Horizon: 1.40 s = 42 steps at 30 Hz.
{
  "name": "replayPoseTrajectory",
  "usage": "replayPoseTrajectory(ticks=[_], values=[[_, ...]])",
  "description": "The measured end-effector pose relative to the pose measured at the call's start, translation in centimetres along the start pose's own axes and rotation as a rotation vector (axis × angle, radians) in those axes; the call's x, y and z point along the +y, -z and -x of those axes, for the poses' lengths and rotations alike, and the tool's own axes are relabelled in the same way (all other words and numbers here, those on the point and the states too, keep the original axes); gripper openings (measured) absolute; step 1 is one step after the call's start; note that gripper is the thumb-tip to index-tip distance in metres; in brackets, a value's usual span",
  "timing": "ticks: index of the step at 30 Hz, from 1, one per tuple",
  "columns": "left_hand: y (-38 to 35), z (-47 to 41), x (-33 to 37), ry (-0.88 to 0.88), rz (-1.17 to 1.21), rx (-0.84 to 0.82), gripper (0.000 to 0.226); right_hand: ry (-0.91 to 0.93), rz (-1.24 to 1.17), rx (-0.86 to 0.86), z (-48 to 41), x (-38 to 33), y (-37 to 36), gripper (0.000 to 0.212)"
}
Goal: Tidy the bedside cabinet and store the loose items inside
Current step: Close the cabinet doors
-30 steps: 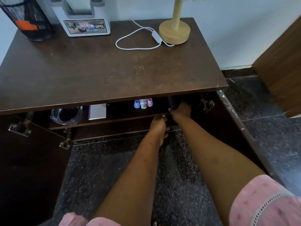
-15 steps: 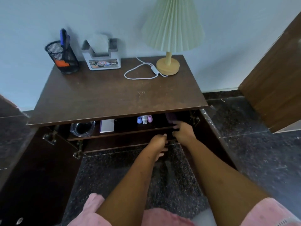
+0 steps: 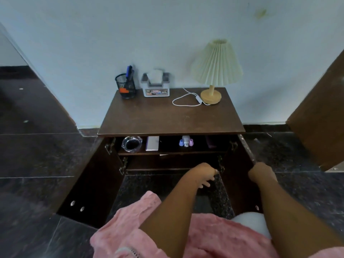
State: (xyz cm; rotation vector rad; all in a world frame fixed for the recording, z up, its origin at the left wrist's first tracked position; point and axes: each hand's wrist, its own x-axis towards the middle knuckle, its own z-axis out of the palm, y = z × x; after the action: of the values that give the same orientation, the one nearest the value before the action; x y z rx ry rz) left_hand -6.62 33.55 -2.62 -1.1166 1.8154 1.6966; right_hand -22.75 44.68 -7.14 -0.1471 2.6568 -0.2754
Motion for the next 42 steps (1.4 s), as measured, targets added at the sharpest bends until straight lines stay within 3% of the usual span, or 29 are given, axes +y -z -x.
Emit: replayPoseTrajectory(ticks=[8, 11, 14, 17, 20, 25, 30, 35, 42], values=[[0.2, -1.2, -2.9, 0.044, -0.125, -0.005, 0.045, 0.152, 0.236, -0.222, 2.0, -3.1, -1.5, 0.039], [0.6, -1.6, -4.3, 0.068, -0.171, -0.087, 0.046, 0.213, 0.066, -0.312, 3.4, -5.4, -3.3, 0.038], [0.4, -1.9, -5.3, 0.115, -0.204, -0.111, 0.039, 0.132, -0.139, -0.298, 5.0, -7.7, -4.2, 0.038], [0.8, -2.0, -5.2, 0.105, -0.173, 0.025, 0.037, -0.013, -0.510, -0.319, 4.8, -8.6, -5.8, 0.045], [1.8, -2.1, -4.6, 0.108, -0.145, 0.061, 0.043, -0.076, -0.637, -0.374, 4.8, -8.6, -6.3, 0.053], [3.3, -2.8, -4.7, 0.073, -0.282, 0.358, 0.038, 0.005, -0.587, -0.613, 5.6, -9.3, -6.8, 0.049], [5.1, -3.4, -5.0, 0.060, -0.197, 0.602, 0.032, 0.137, -0.421, -0.797, 7.2, -10.6, -8.0, 0.033], [6.4, -4.6, -5.3, -0.011, -0.105, 0.688, 0.044, 0.209, -0.552, -0.852, 6.8, -11.7, -9.0, 0.016], [7.7, -6.2, -5.3, -0.061, 0.085, 0.697, 0.069, 0.244, -0.644, -0.856, 5.0, -13.2, -10.2, 0.011]])
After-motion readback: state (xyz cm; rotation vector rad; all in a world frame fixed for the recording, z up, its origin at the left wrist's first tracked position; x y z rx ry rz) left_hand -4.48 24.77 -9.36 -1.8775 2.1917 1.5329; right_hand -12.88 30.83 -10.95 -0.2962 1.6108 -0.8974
